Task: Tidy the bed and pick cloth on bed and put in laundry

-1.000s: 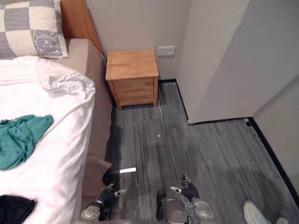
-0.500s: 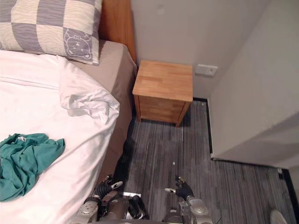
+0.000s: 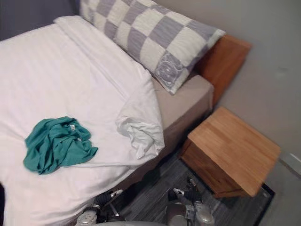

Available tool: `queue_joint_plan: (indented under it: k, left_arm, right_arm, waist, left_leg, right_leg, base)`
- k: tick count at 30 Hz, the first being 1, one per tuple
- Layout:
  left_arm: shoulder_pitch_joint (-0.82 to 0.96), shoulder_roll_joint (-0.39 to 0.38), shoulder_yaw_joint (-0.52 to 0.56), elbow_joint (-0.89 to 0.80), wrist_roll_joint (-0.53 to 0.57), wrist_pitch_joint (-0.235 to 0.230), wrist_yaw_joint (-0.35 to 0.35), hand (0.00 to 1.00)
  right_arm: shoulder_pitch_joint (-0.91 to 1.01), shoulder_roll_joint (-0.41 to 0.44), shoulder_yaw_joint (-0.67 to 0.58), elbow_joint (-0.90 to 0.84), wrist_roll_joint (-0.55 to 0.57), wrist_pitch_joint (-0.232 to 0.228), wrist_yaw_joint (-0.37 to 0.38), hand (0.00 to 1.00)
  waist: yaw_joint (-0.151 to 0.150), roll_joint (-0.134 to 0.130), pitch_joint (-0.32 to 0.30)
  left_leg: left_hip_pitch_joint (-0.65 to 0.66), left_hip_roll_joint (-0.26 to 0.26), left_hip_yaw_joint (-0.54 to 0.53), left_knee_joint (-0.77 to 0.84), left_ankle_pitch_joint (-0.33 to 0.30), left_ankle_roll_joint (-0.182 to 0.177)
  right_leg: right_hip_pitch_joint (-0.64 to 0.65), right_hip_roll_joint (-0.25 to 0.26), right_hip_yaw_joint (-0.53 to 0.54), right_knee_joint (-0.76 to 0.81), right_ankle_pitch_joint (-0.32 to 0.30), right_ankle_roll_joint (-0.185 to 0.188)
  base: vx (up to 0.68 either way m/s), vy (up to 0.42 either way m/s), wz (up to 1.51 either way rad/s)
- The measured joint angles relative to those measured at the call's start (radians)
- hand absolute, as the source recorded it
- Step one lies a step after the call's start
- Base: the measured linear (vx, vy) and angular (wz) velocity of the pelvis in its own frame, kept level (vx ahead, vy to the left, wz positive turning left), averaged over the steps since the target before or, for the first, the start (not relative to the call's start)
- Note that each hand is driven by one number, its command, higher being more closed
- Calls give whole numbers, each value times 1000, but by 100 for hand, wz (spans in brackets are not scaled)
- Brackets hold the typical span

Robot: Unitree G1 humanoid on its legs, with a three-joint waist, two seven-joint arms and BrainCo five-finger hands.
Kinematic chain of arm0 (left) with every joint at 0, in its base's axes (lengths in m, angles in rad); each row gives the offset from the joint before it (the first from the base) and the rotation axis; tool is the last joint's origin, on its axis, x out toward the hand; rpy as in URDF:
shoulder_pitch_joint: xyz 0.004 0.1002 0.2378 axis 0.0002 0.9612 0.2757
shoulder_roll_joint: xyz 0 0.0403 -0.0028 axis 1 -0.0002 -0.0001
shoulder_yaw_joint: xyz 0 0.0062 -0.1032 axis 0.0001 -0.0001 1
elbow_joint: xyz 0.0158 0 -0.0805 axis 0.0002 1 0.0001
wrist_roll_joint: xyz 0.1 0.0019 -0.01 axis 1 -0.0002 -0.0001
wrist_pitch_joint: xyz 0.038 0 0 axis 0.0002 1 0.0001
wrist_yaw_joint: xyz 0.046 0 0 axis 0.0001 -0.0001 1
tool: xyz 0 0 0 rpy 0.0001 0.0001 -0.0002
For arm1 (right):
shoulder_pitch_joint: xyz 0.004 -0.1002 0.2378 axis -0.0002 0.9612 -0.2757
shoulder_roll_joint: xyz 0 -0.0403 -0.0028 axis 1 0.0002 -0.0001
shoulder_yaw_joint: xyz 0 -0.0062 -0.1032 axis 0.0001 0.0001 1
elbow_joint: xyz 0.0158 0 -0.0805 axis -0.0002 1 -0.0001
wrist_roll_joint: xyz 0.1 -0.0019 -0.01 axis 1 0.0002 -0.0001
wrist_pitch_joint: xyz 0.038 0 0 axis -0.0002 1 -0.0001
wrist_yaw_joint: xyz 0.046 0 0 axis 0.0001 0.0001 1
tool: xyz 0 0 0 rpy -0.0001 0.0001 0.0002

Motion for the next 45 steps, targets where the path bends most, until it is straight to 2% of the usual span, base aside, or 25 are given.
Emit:
queue_joint_plan:
  k: [1,2,3,4,5,6,8,9,11,12,15,19,20,26,29,33,35,38,41,43,45]
  left_arm:
    - [1,-5,9,0,0,-7,-5,0]
    - [2,-10,13,-2,1,-20,-24,0]
    - [5,-9,11,-13,2,-25,-46,0]
    - [5,-7,10,-14,5,-30,-58,0]
    - [5,-5,5,-14,8,-39,-67,0]
    - [4,-4,-5,-14,8,-40,-81,0]
    - [2,-2,-43,-16,8,-39,-89,0]
    - [2,-2,-62,-18,9,-38,-101,0]
    - [3,-6,-66,-17,12,-32,-108,0]
    - [3,-7,-66,-18,28,-15,-110,0]
    - [5,17,-58,-14,49,4,-105,0]
    - [13,27,-60,-9,50,24,-100,0]
    - [-2,28,-58,29,70,40,-106,0]
    - [-3,28,-58,29,70,46,-106,0]
    - [-7,27,-51,29,65,83,-98,0]
    - [-6,26,10,31,24,151,-76,0]
    - [1,28,75,33,-2,191,-59,0]
    - [20,44,142,31,-27,222,-51,0]
    - [64,72,181,28,-29,227,-47,0]
    - [79,82,182,28,-29,230,-51,0]
    - [86,94,182,25,-30,237,-59,0]
  right_arm:
    - [-2,-2,0,0,0,5,1,0]
    - [-4,-3,-1,3,0,26,4,0]
    - [-2,-3,-6,14,0,53,4,0]
    - [-1,-3,-13,17,4,63,3,0]
    - [0,-2,-14,18,8,77,4,0]
    - [2,-9,-16,19,8,92,4,0]
    - [3,-10,-44,18,9,99,4,0]
    - [4,-10,-54,16,8,106,3,0]
    - [7,-10,-59,2,5,111,2,0]
    - [12,-7,-82,4,-4,115,2,0]
    - [24,17,-86,8,-2,131,9,0]
    - [34,20,-91,9,-2,131,10,0]
    - [28,18,-95,37,-22,152,21,0]
    - [28,18,-95,37,-22,153,21,0]
    - [28,18,-98,34,-17,174,23,0]
    - [29,17,-135,36,10,203,6,0]
    - [40,16,-197,36,46,218,-38,0]
    - [60,8,-316,18,92,217,-111,0]
    - [78,-89,-462,-82,114,196,-189,0]
    - [75,-158,-502,-160,95,172,-214,0]
    - [65,-233,-512,-244,65,155,-217,0]
  waist:
    - [0,-1,0]
    - [1,-3,1]
    - [-2,-7,3]
    - [-2,-9,4]
    - [-1,-8,5]
    - [1,-12,11]
    - [-8,-5,7]
    - [-15,-2,4]
    - [-30,7,-3]
    - [-24,16,-17]
    - [-4,-18,-30]
    - [-9,-27,-50]
    - [-25,-38,-63]
    - [-25,-38,-63]
    - [-26,-38,-63]
    - [-25,-39,-62]
    - [-24,-41,-62]
    - [-23,-47,-60]
    - [-27,-57,-58]
    - [-28,-62,-57]
    - [-29,-67,-59]
  left_leg:
    - [-9,4,2,0,20,-1]
    - [-33,15,16,8,71,0]
    - [-60,20,39,28,119,16]
    - [-69,23,60,37,138,17]
    - [-79,35,104,47,165,-10]
    - [-88,46,172,65,170,-22]
    - [-101,47,276,80,167,-23]
    - [-95,46,379,46,169,-13]
    - [-79,43,453,-40,163,2]
    - [-63,25,450,-132,162,12]
    - [-59,-9,433,-180,197,23]
    - [-32,-40,420,-238,224,30]
    - [10,-52,398,-329,270,28]
    - [9,-52,396,-329,270,28]
    - [9,-52,393,-328,270,28]
    - [11,-49,384,-327,270,28]
    - [18,-45,384,-329,270,28]
    - [33,-38,399,-345,273,24]
    - [42,-37,417,-374,278,18]
    - [39,-38,424,-375,278,18]
    - [37,-38,423,-376,278,18]
  right_leg:
    - [2,-3,-19,7,-7,-10]
    - [18,-12,-72,13,-20,-29]
    - [49,-27,-133,6,-34,-46]
    - [67,-34,-158,-1,-39,-52]
    - [103,-40,-196,-25,-41,-56]
    - [135,-49,-238,-53,-43,-61]
    - [153,-70,-294,-69,-44,-62]
    - [155,-84,-328,-76,-48,-56]
    - [153,-88,-363,-82,-53,-46]
    - [157,-82,-381,-107,-37,-32]
    - [192,-90,-386,-196,28,-24]
    - [222,-107,-405,-237,46,-16]
    - [275,-95,-447,-303,67,-16]
    - [275,-95,-449,-303,67,-16]
    - [274,-95,-456,-297,62,-16]
    - [273,-98,-455,-256,36,-20]
    - [262,-100,-448,-217,13,-27]
    - [252,-93,-424,-193,-1,-33]
    - [221,-90,-389,-160,-28,-37]
    - [213,-88,-371,-158,-39,-25]
    - [209,-84,-357,-156,-42,-30]
  base:
    - [136,-377,107]
    - [91,-355,135]
    - [73,-349,142]
    - [38,-323,128]
    - [-6,-269,108]
    - [-24,-228,102]
    - [-79,-94,97]
    - [-118,-14,92]
    - [-116,71,81]
    - [-85,100,68]
    - [-15,77,24]
    - [24,46,12]
    - [13,13,7]
    - [0,0,0]
    - [0,0,4]
    - [-18,-3,7]
    - [0,0,0]
    - [-16,-13,-13]
    - [-22,-13,-19]
    - [3,-7,-9]
    - [19,-3,2]
